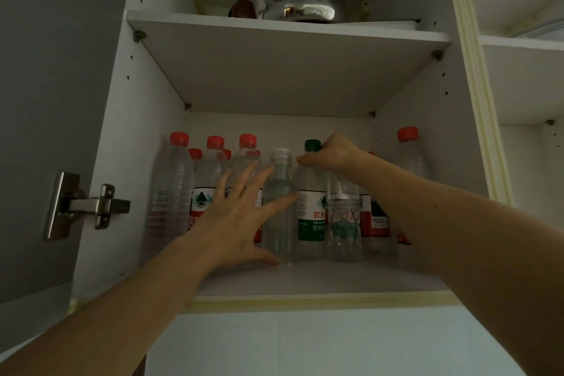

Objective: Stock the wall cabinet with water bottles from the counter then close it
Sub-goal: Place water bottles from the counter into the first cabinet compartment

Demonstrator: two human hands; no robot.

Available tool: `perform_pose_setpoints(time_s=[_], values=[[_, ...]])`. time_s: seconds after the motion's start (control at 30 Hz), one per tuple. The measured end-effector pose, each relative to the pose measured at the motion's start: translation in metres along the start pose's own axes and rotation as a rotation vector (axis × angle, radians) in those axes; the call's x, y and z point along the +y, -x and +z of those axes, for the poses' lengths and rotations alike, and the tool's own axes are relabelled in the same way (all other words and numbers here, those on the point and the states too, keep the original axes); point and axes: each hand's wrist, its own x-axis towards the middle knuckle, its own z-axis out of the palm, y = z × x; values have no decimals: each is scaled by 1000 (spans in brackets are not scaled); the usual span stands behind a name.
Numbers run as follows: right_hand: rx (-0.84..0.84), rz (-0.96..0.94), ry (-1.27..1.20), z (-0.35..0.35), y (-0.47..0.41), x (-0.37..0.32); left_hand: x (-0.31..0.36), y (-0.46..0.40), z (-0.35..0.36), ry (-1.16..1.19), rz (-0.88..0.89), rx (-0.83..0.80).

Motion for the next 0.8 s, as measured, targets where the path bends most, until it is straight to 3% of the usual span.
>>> perform_pose_setpoints(time_s=[0.4, 0.63, 0.8], values=[[31, -75, -37, -17, 6, 4, 6, -3, -1, -44, 7, -48], [7, -117, 86, -17, 12, -2, 5, -1, 1, -104, 13, -96], [99, -171, 91, -16, 22, 14, -2, 2, -11, 122, -10, -32]])
